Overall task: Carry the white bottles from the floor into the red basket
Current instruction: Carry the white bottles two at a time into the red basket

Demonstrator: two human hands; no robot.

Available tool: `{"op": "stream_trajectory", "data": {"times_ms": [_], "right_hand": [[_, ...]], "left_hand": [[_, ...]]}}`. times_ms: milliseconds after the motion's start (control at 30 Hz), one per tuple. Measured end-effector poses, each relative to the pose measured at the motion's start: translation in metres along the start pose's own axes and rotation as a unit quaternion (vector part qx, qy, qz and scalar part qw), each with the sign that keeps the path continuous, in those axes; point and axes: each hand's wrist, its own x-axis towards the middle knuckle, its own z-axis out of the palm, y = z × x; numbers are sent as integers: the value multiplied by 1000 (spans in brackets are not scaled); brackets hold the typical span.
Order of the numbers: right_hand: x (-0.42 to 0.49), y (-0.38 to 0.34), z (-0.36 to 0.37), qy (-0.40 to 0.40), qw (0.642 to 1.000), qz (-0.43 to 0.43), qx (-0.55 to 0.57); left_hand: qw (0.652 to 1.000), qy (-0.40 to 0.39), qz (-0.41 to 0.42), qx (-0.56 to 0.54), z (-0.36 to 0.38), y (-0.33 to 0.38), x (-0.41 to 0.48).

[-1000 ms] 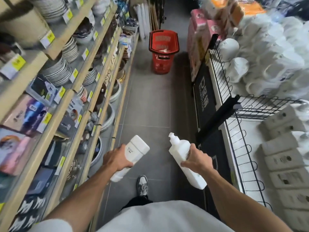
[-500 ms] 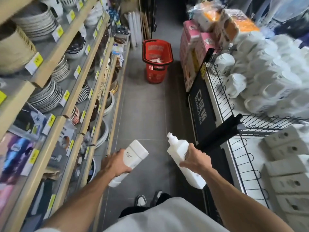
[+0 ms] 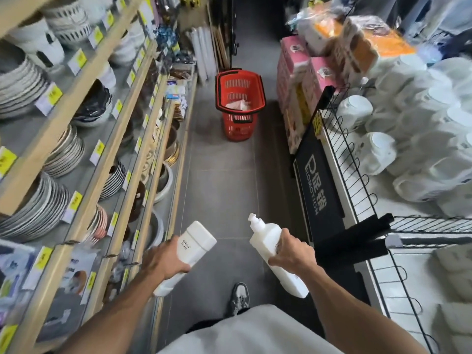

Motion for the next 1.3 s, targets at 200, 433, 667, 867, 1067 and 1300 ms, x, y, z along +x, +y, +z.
{"op": "stream_trajectory", "data": {"times_ms": [200, 433, 667, 867, 1067, 1300], "right_hand": [[65, -18, -35, -3, 1000, -14, -23], [134, -55, -66, -7, 999, -9, -51], [194, -101, -91, -8, 998, 10, -54], [238, -132, -111, 6, 999, 40, -31], [281, -145, -128, 2, 998, 60, -25], [347, -144, -148, -26, 997, 72, 1]], "left_hand": [[1000, 7, -12, 11, -39, 15, 53], [1000, 1, -3, -20, -78, 18, 117], [999, -17, 7, -49, -109, -8, 181], [999, -31, 22, -20, -149, -26, 243], [999, -28, 26, -36, -182, -24, 305], [999, -28, 11, -32, -217, -6, 374]]}}
